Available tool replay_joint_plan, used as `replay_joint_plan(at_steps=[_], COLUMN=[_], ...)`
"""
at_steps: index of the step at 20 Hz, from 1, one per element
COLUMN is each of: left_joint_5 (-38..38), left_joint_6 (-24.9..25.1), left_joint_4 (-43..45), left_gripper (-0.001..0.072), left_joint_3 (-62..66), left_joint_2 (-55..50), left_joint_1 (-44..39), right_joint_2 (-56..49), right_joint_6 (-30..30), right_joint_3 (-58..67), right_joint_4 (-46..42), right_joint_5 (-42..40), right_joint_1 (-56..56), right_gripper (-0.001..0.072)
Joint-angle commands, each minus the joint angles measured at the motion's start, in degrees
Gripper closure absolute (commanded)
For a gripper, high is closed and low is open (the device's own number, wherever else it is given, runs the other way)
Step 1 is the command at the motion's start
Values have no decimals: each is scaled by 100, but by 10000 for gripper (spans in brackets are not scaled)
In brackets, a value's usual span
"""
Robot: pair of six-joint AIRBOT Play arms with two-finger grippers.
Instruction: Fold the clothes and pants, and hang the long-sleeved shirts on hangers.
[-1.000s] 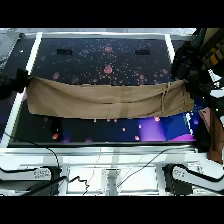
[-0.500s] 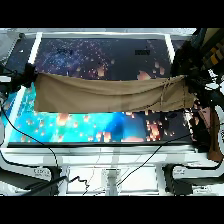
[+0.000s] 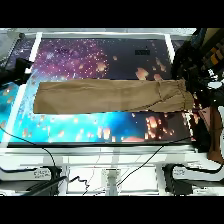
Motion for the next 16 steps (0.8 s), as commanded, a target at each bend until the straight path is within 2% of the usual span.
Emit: replay_joint_plan(at_steps=[1, 2, 3, 5, 8, 9, 11, 15, 16], left_joint_5=[-1368, -1558, -1661, -1709, -1725, -1731, -1665, -946, -763], left_joint_6=[2, -170, -570, -1427, -1493, -1335, -549, 579, 739], left_joint_4=[1427, 2306, 3051, 4015, 3665, 3204, 2061, 323, 184], left_gripper=[139, 139, 135, 132, 133, 133, 133, 123, 34], left_joint_3=[-42, -170, -407, -1239, -2603, -3018, -3600, -3991, -3991], left_joint_2=[1080, 1493, 1902, 2717, 3305, 3298, 3101, 2481, 2334], left_joint_1=[468, 599, 756, 1189, 1707, 1768, 1790, 1788, 1788], right_joint_2=[457, 599, 713, 874, 898, 887, 887, 887, 885], right_joint_6=[-4, -4, -4, -4, -4, -7, -7, -7, -7], right_joint_3=[2, 2, 2, 2, 2, 2, 2, 2, 2], right_joint_4=[-623, -750, -857, -1027, -1167, -1224, -1423, -1853, -1902], right_joint_5=[557, 649, 704, 787, 927, 960, 951, 935, 927], right_joint_1=[-181, -280, -367, -503, -538, -529, -527, -527, -527], right_gripper=[21, 21, 21, 21, 21, 22, 21, 21, 22])
